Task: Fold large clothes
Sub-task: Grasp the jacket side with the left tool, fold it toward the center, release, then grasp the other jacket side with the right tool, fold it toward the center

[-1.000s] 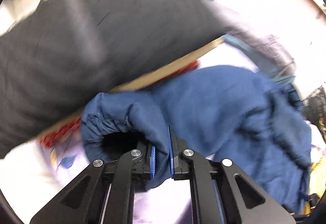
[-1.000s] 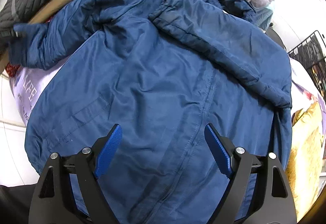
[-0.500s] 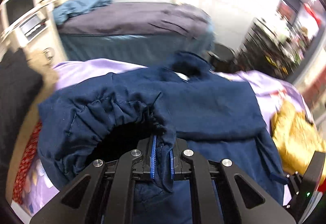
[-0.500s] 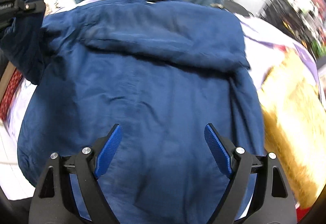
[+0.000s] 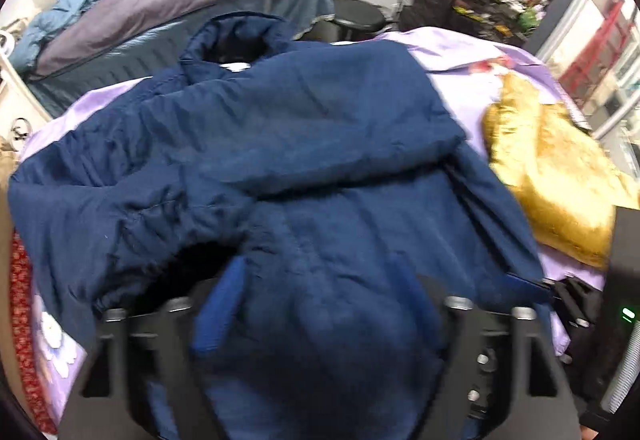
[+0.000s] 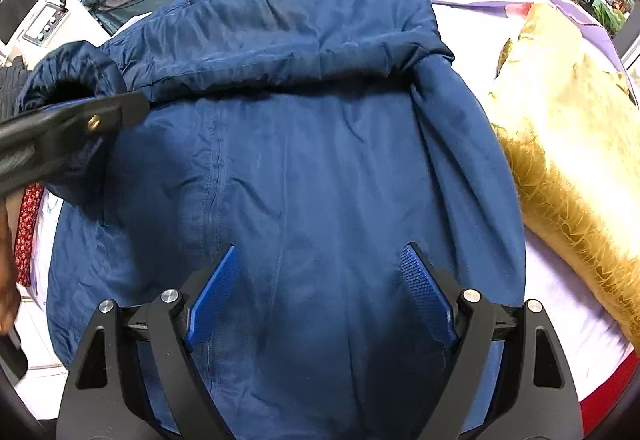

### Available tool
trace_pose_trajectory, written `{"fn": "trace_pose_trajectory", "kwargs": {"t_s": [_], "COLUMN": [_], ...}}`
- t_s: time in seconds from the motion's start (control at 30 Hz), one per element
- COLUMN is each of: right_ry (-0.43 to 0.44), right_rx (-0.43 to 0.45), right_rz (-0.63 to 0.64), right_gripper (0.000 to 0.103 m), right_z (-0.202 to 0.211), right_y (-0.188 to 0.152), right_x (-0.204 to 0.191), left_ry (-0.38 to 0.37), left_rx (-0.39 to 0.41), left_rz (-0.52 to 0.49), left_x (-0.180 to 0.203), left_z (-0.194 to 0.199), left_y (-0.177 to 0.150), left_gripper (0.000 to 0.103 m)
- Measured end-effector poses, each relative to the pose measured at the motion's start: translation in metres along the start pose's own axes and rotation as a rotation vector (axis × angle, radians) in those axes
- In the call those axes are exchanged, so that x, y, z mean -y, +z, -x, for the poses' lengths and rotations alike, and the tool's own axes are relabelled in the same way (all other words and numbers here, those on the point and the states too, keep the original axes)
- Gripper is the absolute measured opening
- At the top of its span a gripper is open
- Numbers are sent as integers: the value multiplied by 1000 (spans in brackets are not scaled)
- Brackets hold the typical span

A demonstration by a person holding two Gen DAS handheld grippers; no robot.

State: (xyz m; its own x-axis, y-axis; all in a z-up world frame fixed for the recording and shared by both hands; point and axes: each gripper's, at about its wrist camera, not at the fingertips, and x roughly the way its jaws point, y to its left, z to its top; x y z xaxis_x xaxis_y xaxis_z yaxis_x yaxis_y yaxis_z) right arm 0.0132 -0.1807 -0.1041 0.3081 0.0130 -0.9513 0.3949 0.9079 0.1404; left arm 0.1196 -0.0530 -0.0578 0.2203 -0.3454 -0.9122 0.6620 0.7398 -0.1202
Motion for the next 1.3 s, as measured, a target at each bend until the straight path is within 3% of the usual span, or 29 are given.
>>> {"fn": "trace_pose_trajectory", "kwargs": {"t_s": [0.1,0.3,0.47,0.63,0.7,0.83,1.03,1.17,1.3], "right_ry": [3,42,118,196,218,327,358,382,438], "right_rx": [-4,1,17,-19,-28,-53,-110,-131,-78], "right_rz": [-6,-16,38,61,62,41,68,132,248], "right_gripper": [82,82,82,82,82,82,82,28,17], "right_z": [-2,-2,2,-11,-15,-28,-60,-65,-35], "right_y": [1,8,17,24,27,40,64,75,89], "right_x": [0,-7,-37,-65,-72,-94,-129,-157,-197], "left_ry": [-23,53,133,230,257,301,287,293,284], "left_rx": [18,65,62,5,-11,-14,-19,-8,-16], "left_rz": [-24,-29,141,427,496,576,640,640,656], "left_x": [8,-12,-73,-158,-178,-201,-211,-210,-213], "left_z": [9,33,47,55,59,68,71,73,68], "left_y": [-7,-25,-57,-115,-132,-157,-166,-165,-163], "left_gripper": [93,94,94,94,94,94,94,94,94]}}
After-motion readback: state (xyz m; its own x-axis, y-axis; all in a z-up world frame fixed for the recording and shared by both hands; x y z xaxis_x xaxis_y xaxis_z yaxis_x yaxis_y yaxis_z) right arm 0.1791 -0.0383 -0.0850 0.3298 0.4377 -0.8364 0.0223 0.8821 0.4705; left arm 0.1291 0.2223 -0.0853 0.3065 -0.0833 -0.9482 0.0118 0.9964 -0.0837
